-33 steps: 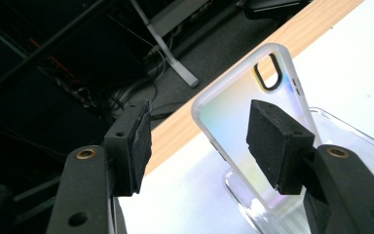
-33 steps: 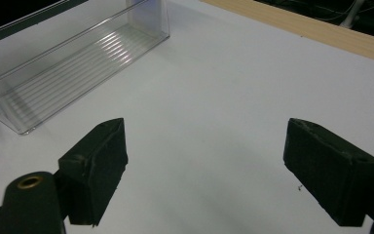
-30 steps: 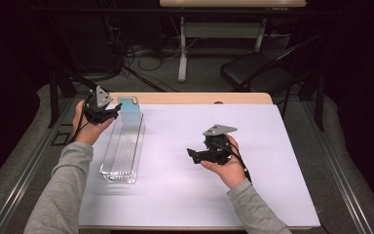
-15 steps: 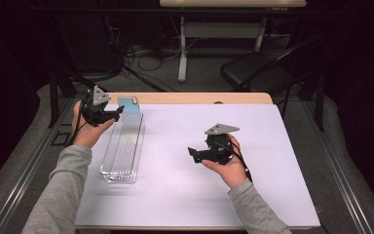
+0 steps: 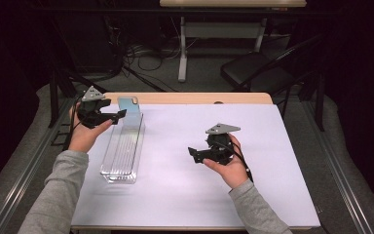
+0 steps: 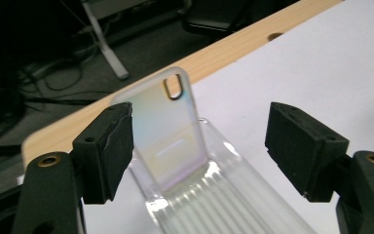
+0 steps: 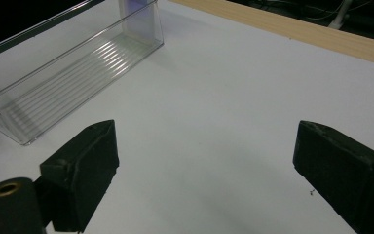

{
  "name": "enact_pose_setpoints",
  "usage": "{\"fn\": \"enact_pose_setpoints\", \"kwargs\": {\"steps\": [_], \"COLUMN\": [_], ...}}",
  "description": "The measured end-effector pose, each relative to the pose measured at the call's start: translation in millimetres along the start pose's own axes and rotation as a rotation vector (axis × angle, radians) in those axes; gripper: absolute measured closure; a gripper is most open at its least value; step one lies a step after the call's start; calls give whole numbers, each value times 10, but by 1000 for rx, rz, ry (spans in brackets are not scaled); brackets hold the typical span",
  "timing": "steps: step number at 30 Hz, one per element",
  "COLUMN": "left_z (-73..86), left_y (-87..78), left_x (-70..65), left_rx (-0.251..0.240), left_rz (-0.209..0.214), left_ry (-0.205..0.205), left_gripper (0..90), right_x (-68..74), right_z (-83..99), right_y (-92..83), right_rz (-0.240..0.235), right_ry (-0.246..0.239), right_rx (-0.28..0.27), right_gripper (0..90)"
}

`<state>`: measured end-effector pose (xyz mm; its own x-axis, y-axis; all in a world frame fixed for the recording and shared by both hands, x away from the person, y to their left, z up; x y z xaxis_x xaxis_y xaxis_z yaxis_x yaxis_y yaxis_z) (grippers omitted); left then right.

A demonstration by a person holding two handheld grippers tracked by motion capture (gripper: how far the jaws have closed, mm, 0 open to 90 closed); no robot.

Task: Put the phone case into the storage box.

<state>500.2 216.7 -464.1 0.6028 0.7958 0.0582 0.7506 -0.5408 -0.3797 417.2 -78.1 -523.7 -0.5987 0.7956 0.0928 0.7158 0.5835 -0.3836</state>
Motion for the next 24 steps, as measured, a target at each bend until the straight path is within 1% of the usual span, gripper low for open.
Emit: {"fn": "enact_pose_setpoints", "kwargs": {"steps": [2,8,11,13,15,16,17,19,20,21,23,24], "left_z": [-4,1,9,4,6,6,18,39,54,63,77,81], "left_y": [-15,-72,-111,-140,-172,-187,-206,-233,-250,-264,-288,-302], "left_x": [-43,-201,-283,-343,-409,-438,-469,-526,-560,-591,-625,-643], "left_rx": [-4,-27,-31,-43,-55,-64,-64,-66,-66,-67,-71,-75], "left_rz": [11,61,85,102,128,135,147,167,178,190,187,192], "left_ry": [-8,-39,-47,-57,-60,-71,-72,-70,-56,-48,-45,-43], "left_gripper": [265,264,238,230,229,227,227,189,177,149,146,146], "right_x": [-6,-2,3,6,12,12,16,18,28,28,35,33], "right_z": [-6,-27,-32,-34,-27,-28,-29,-30,-28,-24,-12,-4], "right_y": [-5,-35,-53,-69,-86,-95,-109,-141,-160,-181,-223,-244], "right_rz": [3,6,6,5,10,9,8,6,6,2,-1,-2], "right_ry": [-3,-2,-6,-8,-11,-13,-11,-21,-18,-30,-30,-31], "right_rx": [-3,-6,-8,-6,-1,-3,-5,-11,-12,-12,-15,-15], "right_gripper": [89,81,71,69,61,58,55,47,43,36,27,27]}}
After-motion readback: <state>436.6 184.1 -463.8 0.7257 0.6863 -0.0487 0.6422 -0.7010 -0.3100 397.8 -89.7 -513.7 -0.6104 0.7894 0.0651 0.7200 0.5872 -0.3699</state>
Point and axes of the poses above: each handheld gripper's, and its own axes: y roughly forward along the jaws, z roughly out of its underside, x roughly to its left, the point moved 9 cm from there along y, roughly forward along the jaws, and after that the axes turned 11 degrees about -x, right-handed, at the moved point
